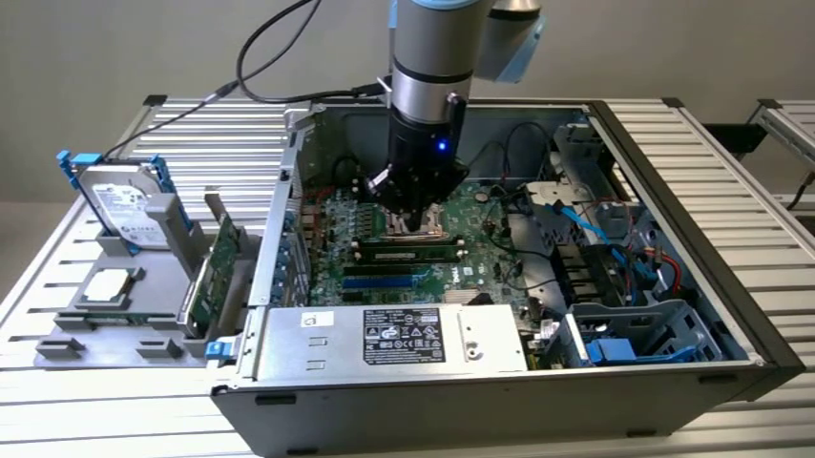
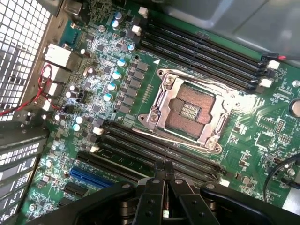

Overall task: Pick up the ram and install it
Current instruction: 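Press down the ram until it locks into place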

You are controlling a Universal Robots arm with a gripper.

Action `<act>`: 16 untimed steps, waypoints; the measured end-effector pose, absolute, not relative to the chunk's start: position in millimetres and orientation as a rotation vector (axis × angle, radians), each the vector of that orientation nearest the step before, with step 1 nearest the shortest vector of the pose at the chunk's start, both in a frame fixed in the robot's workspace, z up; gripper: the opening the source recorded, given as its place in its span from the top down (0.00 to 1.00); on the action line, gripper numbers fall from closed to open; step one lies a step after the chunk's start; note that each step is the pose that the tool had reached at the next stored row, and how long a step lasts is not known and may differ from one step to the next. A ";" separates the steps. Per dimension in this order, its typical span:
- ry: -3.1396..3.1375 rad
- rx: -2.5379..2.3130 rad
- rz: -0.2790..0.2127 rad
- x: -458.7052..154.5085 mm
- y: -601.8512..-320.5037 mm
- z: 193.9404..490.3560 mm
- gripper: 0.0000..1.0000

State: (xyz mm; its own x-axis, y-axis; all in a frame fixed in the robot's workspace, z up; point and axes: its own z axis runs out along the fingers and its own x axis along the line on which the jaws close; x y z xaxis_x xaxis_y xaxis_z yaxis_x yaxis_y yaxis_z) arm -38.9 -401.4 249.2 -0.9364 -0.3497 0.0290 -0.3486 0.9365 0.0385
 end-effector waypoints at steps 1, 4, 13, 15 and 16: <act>-3.059 0.538 -0.051 -38.9 -401.4 250.7 0.89; -3.067 0.493 -0.052 -38.9 -401.4 254.6 0.89; -3.085 0.379 -0.054 -38.9 -404.0 260.9 0.89; -3.087 0.359 -0.054 -38.9 -404.9 261.1 0.89; -3.089 0.345 -0.055 -38.9 -405.0 261.2 0.89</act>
